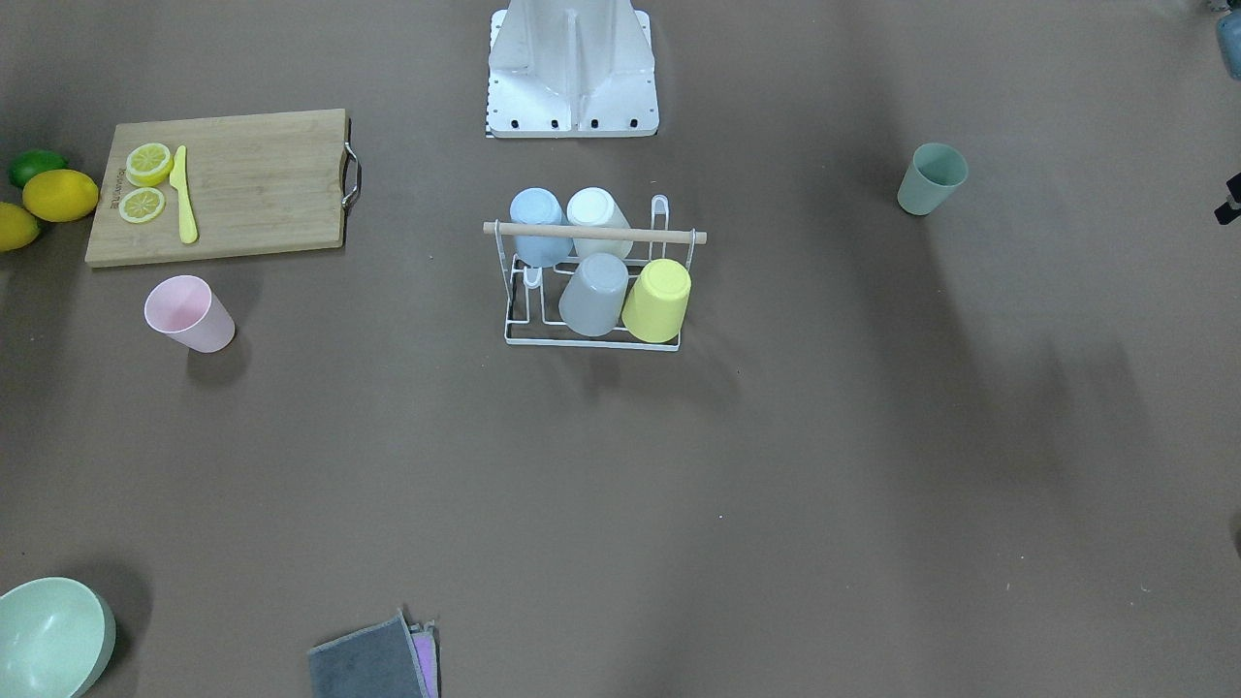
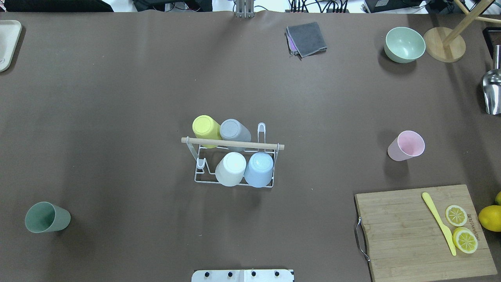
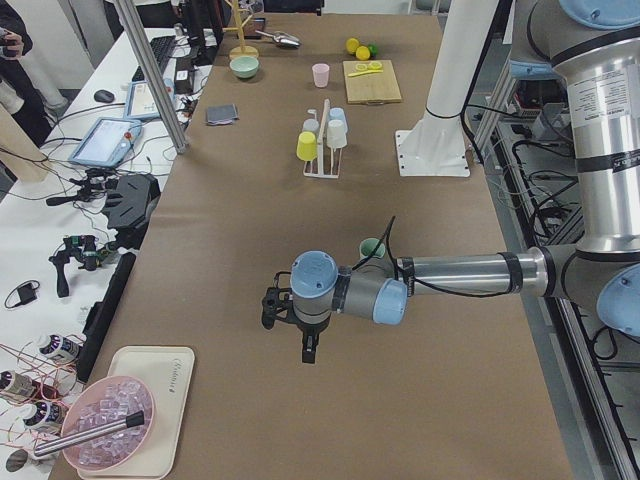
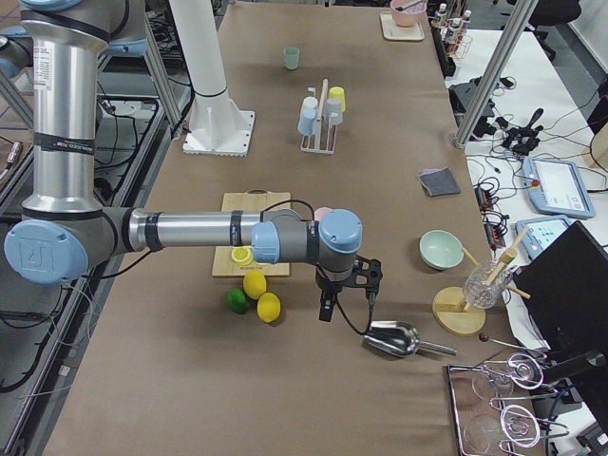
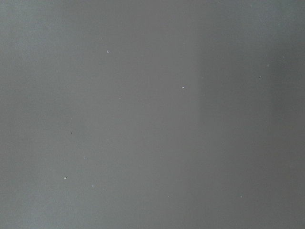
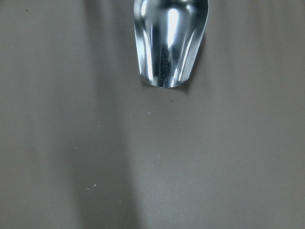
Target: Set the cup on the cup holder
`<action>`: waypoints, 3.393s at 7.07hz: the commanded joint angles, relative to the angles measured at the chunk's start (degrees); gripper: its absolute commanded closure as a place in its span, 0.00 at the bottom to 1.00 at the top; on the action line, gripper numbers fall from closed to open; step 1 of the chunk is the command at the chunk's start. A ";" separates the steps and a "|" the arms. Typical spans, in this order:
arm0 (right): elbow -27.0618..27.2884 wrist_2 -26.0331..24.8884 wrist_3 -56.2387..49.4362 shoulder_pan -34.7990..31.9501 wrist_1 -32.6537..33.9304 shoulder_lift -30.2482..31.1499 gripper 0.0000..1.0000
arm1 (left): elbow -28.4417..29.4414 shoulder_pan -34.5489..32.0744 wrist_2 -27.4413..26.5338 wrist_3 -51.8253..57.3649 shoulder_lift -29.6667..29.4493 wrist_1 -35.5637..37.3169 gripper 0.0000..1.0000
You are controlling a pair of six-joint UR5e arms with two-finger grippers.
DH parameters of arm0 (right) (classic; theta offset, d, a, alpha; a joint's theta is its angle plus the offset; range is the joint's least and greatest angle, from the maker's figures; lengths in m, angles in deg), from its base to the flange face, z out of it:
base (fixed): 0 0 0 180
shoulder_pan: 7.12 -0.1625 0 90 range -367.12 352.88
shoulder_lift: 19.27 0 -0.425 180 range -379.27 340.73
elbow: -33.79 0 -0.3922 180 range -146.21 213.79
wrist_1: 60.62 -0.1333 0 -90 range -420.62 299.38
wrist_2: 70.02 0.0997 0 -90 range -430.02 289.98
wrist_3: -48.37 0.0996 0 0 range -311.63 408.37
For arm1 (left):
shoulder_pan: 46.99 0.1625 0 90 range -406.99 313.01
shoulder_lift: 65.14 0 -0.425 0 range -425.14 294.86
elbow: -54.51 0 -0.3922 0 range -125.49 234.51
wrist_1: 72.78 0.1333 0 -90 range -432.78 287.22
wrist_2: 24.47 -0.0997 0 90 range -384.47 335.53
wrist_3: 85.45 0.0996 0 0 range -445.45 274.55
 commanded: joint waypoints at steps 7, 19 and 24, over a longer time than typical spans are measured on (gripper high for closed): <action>-3.74 5.78 4.05 17.50 17.29 -22.68 0.02 | -2.25 0.46 -4.77 -0.29 -7.82 12.21 0.02; -19.31 7.54 1.54 23.24 30.47 -34.12 0.01 | 28.07 9.24 -4.78 -7.06 -45.63 33.02 0.02; -23.53 7.36 -4.01 27.37 30.57 -34.12 0.01 | 27.64 13.28 -4.34 -6.36 -48.18 47.80 0.02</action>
